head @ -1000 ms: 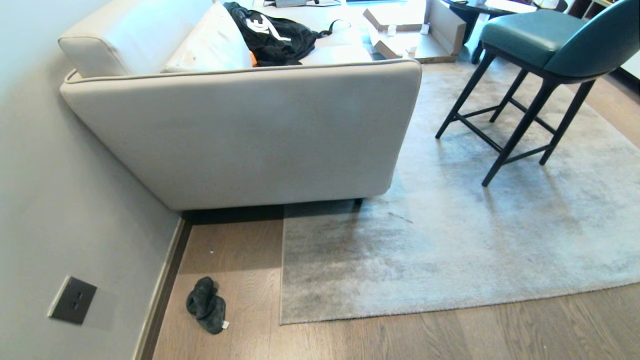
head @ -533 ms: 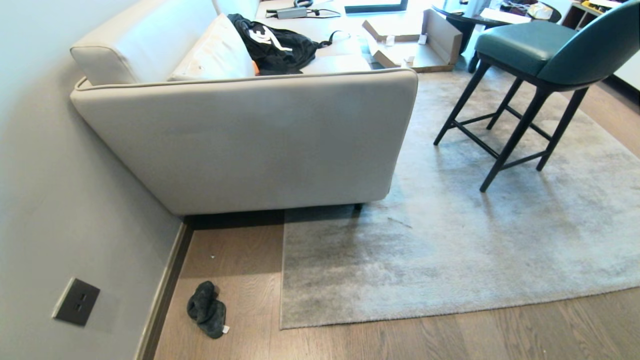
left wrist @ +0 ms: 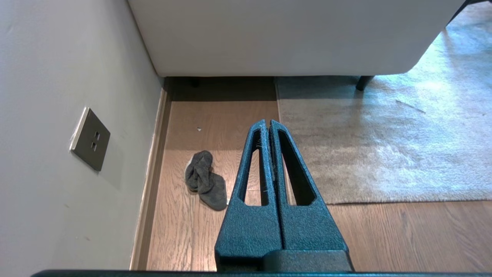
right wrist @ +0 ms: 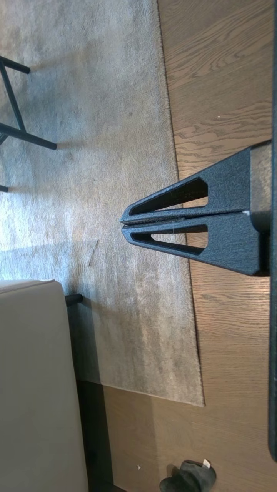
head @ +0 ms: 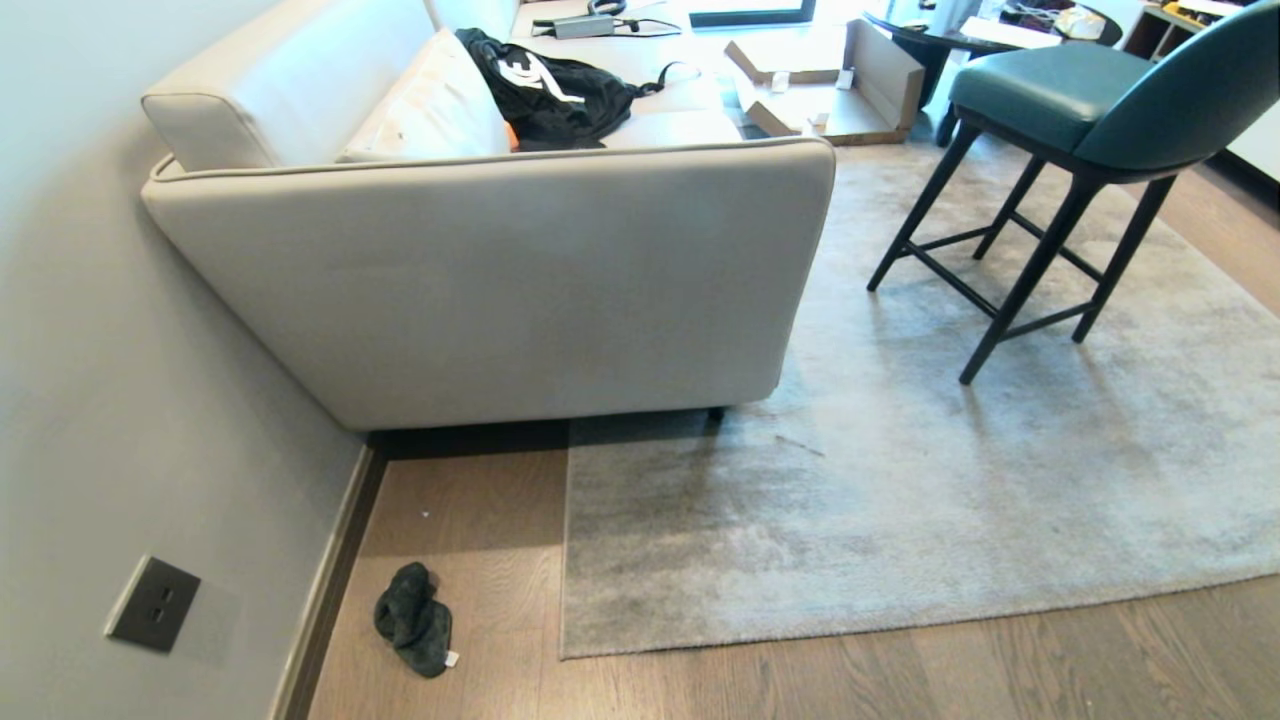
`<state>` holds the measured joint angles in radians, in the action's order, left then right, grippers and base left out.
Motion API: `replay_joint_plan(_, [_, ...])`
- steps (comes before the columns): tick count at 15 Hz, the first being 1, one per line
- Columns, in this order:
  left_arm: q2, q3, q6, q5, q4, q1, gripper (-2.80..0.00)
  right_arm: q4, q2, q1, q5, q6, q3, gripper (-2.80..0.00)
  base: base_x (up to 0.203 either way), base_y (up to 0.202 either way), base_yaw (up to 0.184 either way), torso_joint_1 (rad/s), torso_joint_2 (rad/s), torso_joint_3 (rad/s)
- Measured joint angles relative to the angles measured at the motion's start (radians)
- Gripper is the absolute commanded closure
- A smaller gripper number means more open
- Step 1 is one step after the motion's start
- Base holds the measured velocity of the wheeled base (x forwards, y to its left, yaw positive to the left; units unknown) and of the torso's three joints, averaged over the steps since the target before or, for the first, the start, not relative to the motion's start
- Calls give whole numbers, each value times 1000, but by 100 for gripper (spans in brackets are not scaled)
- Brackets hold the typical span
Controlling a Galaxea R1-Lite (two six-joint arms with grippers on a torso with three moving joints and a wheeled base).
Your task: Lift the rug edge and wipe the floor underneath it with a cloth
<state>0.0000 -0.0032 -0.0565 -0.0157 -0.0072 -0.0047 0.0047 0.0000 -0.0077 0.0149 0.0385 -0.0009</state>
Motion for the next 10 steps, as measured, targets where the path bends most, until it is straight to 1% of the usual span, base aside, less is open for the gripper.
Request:
replay_joint_plan(1, [0, 0, 1, -5, 0, 0, 0, 0, 0, 0, 0, 1, 0, 0, 0, 0, 0, 0, 0, 0])
replay_joint_plan(2, [0, 0, 1, -46, 0, 0, 0, 0, 0, 0, 1, 2, 0, 0, 0, 0, 0, 0, 0, 0])
replay_joint_plan(3, [0, 0, 0, -106, 0, 0, 0, 0, 0, 0, 0, 2, 0, 0, 0, 0, 0, 0, 0, 0])
replay_joint_plan(4, [0, 0, 0, -124, 0, 0, 0, 0, 0, 0, 0, 2, 0, 0, 0, 0, 0, 0, 0, 0])
replay_joint_plan(5, [0, 0, 0, -95, 0, 0, 0, 0, 0, 0, 1, 2, 0, 0, 0, 0, 0, 0, 0, 0])
replay_joint_plan(6, [0, 0, -1, -37, 0, 0, 0, 0, 0, 0, 1, 2, 0, 0, 0, 0, 0, 0, 0, 0])
replay_joint_plan(7, [0, 0, -1, -6, 0, 0, 0, 0, 0, 0, 1, 2, 0, 0, 0, 0, 0, 0, 0, 0])
replay_joint_plan(10, [0, 0, -1, 0, 0, 0, 0, 0, 0, 0, 0, -6, 0, 0, 0, 0, 0, 0, 0, 0])
